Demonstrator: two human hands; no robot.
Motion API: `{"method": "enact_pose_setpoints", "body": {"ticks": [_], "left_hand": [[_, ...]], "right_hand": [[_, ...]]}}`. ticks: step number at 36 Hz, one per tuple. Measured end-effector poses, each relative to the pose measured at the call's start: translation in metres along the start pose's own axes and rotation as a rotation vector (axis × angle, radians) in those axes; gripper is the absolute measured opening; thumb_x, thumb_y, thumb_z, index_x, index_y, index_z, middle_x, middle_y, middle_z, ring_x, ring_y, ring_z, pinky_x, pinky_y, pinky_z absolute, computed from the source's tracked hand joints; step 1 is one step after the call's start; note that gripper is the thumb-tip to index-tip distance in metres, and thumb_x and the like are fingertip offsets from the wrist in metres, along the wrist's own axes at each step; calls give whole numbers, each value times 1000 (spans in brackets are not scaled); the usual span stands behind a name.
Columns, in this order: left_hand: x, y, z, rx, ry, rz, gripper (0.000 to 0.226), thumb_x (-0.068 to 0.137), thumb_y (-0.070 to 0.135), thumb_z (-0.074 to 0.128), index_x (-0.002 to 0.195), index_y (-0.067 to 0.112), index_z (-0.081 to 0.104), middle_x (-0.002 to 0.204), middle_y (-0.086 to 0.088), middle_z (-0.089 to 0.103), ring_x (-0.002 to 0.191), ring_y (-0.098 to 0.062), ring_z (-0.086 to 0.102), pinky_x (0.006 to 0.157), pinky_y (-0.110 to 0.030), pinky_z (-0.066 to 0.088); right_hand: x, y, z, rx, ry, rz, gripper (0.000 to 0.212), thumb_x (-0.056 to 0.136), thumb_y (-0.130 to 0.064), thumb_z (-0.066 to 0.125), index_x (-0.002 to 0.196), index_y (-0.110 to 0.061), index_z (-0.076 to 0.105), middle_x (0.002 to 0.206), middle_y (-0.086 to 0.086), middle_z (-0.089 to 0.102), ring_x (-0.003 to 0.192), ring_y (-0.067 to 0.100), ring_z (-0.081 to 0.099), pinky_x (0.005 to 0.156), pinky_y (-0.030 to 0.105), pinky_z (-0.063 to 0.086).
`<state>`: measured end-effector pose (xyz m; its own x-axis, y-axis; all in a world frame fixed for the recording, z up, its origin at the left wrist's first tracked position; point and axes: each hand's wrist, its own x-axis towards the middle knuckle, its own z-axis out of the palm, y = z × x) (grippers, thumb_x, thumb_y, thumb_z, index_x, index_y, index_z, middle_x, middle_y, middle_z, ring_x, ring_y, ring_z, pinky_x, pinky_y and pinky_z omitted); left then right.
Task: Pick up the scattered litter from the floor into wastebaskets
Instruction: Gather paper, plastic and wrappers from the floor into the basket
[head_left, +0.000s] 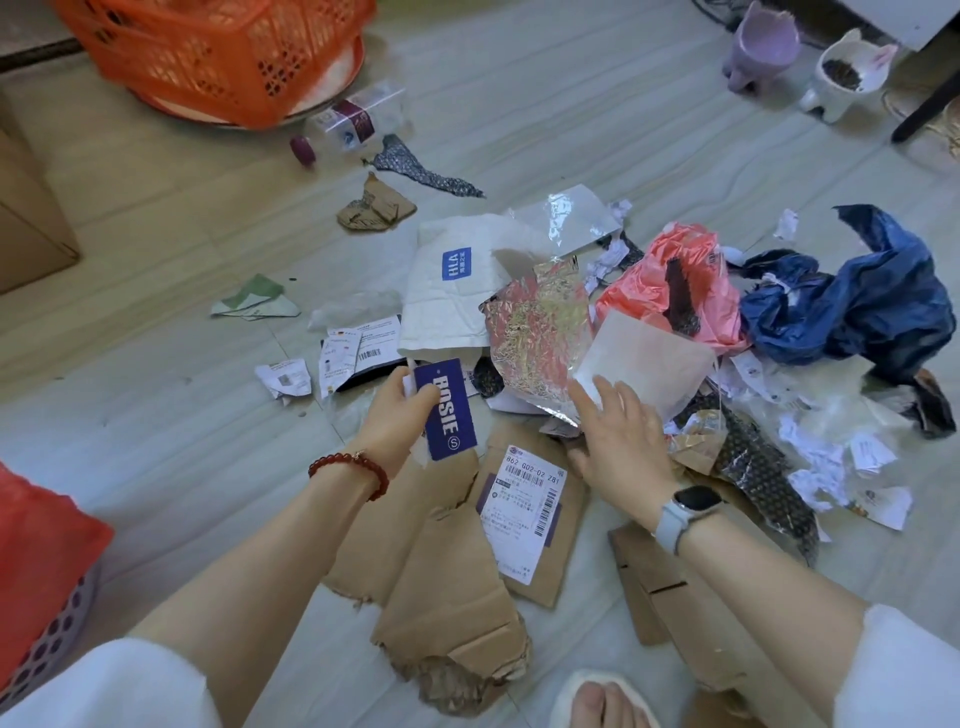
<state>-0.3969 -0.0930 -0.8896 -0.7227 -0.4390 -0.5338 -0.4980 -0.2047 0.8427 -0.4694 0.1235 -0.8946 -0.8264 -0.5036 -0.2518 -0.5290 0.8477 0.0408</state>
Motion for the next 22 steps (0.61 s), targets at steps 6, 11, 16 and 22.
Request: {"method": "enact_pose_setpoints", "body": {"ticks": [6, 11, 16, 22], "left_hand": [[0, 8, -1, 17, 13, -5, 15, 93, 10, 45, 108, 14, 42, 100, -6, 61, 87, -20, 62, 79, -37, 53], [0, 22, -9, 23, -23, 64, 25, 94, 1, 38, 108, 22, 38, 100, -14, 63, 88, -34, 66, 79, -49, 55], [-4, 36, -14, 86, -73, 164, 30, 94, -2, 34, 108, 23, 41, 90, 0, 62, 74, -14, 64, 58, -26, 57], [-14, 34, 2, -251, -199, 38, 16, 99, 16, 38, 108, 21, 50, 102, -7, 61, 86, -18, 61, 83, -40, 51]], "right_hand": [[13, 8, -26, 270, 157, 15, 19, 94, -17, 43, 102, -9, 59, 88, 18, 66, 84, 38, 61, 63, 39, 43], [20, -8, -72, 781, 29, -36, 13, 94, -14, 48, 85, -5, 53, 77, 8, 56, 76, 24, 51, 61, 28, 34], [24, -17, -77, 972, -19, 5, 18, 92, -13, 51, 99, 1, 59, 95, 21, 63, 90, 34, 59, 82, 41, 46], [22, -40, -65, 920, 73, 12, 17, 89, -22, 57, 84, -6, 57, 68, 11, 51, 64, 23, 47, 61, 33, 36]]}}
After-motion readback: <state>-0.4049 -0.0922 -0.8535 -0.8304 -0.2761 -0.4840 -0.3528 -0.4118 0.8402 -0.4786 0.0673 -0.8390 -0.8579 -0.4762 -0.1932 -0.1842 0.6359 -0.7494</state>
